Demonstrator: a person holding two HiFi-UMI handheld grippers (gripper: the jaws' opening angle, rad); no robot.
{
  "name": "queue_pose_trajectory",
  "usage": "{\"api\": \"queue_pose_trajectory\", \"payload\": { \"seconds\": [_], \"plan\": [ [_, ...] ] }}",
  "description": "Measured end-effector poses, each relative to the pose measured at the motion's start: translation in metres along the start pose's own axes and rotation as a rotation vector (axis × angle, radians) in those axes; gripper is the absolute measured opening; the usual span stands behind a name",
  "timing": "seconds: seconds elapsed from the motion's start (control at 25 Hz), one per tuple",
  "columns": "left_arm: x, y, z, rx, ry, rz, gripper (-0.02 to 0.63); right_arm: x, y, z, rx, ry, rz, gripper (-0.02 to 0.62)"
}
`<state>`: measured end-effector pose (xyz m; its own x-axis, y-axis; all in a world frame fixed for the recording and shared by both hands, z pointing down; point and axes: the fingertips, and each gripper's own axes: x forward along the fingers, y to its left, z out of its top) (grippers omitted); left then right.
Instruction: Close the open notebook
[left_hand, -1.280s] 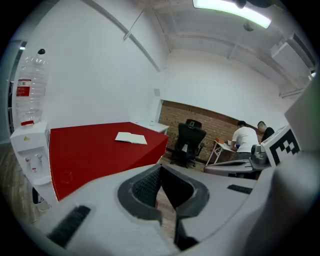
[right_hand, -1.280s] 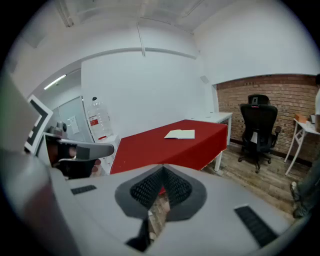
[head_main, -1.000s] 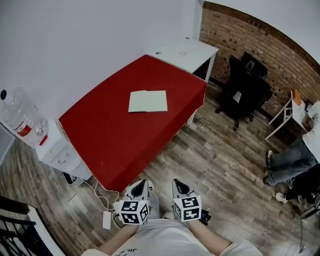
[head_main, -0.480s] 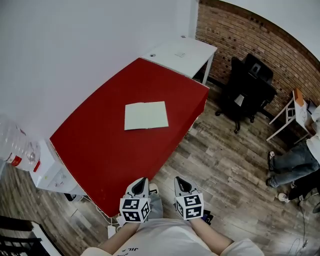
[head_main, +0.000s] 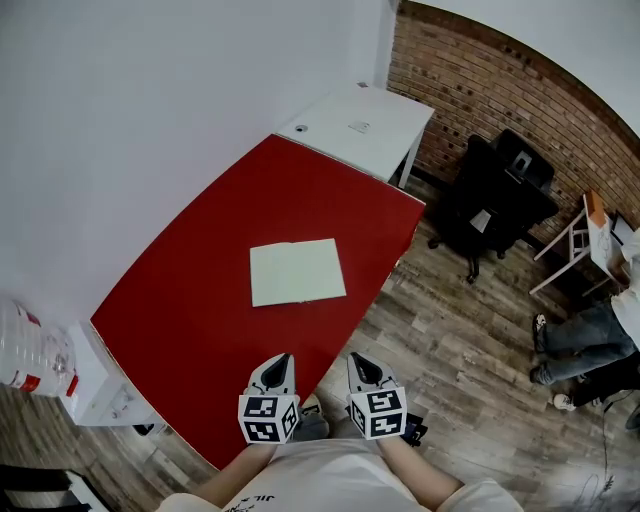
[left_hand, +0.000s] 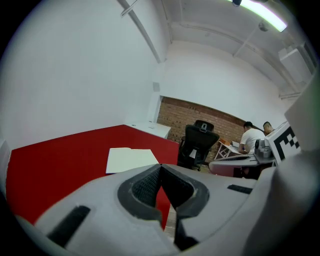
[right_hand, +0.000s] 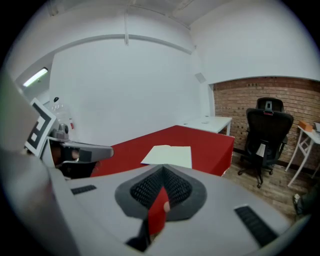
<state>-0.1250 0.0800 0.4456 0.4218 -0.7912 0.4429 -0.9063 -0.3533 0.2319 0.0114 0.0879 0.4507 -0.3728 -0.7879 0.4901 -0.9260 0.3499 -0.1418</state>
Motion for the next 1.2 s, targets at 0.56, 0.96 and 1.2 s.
{"api": "queue_pose_trajectory", "payload": {
  "seconds": [0.56, 0.96, 1.2],
  "plan": [
    [0.053, 0.013, 0.036, -0.041, 0.007, 0.02, 0.006, 0.05, -0.026, 0.047, -0.029, 0.018, 0.026, -0.002],
    [0.074, 0.007, 0.048, -0.048, 0.006, 0.026, 0.006, 0.063, -0.045, 0.066, -0.039, 0.002, 0.036, -0.002],
    [0.081, 0.019, 0.043, -0.049, 0.027, 0.041, 0.006, 0.076, -0.046, 0.065, -0.036, 0.014, 0.041, -0.002]
  ]
}}
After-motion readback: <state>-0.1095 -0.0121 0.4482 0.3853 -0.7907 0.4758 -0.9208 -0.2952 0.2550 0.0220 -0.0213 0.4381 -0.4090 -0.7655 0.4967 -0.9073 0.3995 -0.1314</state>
